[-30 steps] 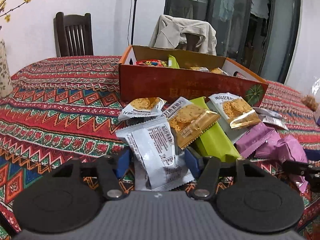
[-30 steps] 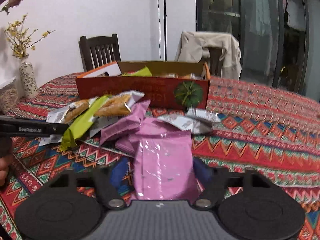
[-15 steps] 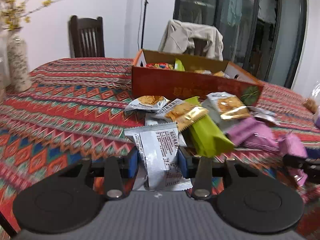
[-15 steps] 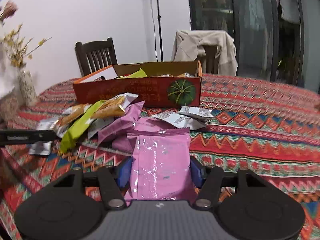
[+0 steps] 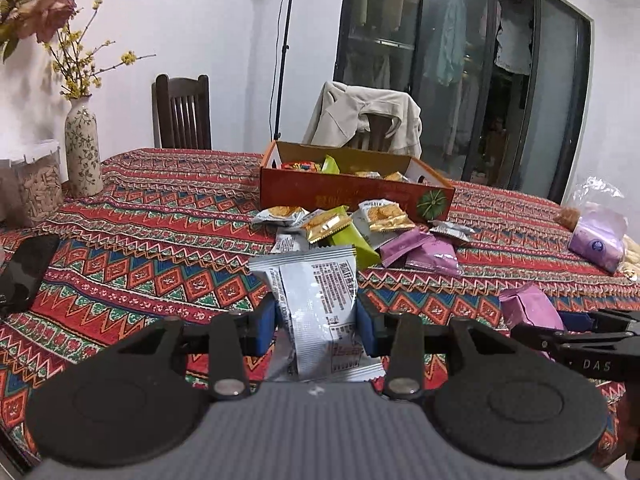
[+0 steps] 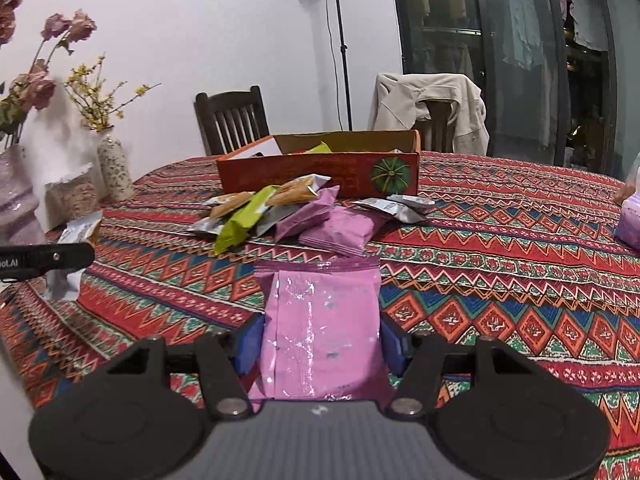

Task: Organize snacks
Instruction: 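Carry the white and pink packets into the box and release both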

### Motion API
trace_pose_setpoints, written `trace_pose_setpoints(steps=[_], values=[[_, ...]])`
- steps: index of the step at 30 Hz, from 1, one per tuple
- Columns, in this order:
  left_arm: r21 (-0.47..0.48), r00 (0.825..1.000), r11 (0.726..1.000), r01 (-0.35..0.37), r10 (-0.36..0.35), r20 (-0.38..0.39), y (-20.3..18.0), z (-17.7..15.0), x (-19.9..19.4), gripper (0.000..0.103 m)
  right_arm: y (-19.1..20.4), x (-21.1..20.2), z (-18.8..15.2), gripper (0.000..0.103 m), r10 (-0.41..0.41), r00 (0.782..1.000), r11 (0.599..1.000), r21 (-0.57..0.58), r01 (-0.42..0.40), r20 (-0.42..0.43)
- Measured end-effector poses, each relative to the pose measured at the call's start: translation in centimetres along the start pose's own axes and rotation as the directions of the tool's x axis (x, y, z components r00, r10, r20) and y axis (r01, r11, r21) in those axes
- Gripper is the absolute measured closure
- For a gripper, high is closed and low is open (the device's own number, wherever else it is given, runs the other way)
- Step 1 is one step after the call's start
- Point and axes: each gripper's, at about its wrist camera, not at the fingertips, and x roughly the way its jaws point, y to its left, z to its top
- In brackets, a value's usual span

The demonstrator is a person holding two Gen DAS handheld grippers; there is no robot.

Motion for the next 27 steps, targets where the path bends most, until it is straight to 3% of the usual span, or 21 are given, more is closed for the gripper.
trace_pose_setpoints(steps=[7, 13, 18, 22, 27], values=[[0.014, 1.000, 1.000, 0.009, -0.009, 0.022, -0.1, 1.0, 0.1, 0.061, 0.0, -0.9, 0.4, 0.044, 0.024, 1.000, 1.000, 0.009, -0.024, 0.020], [0.061, 0.995, 0.997, 0.042, -0.047, 0.084, 0.3, 5.6, 2.8, 0.061, -0.4, 0.4, 3.1, 0.044, 0.072, 0.996, 0.997, 0.004, -0.073, 0.051], [0.105, 0.992, 0.992, 0.074, -0.083, 0.092, 0.6, 11.5, 8.8, 0.061, -0.9, 3.3, 9.1, 0.044, 0.122, 0.986, 0.992, -0.043, -0.118, 0.112], [0.131, 0.997, 0.989, 0.063, -0.069, 0.046, 0.6, 15.7, 15.7, 0.061, -1.8, 7.4, 14.8, 0.044, 0.136, 0.982, 0.990, -0.058, -0.129, 0.132], [0.157, 0.999, 0.987, 0.034, -0.031, -0.021, 1.2, 19.0, 24.6, 0.061, -4.5, 15.4, 21.2, 0.044, 0.162, 0.984, 0.986, 0.033, -0.164, 0.074]])
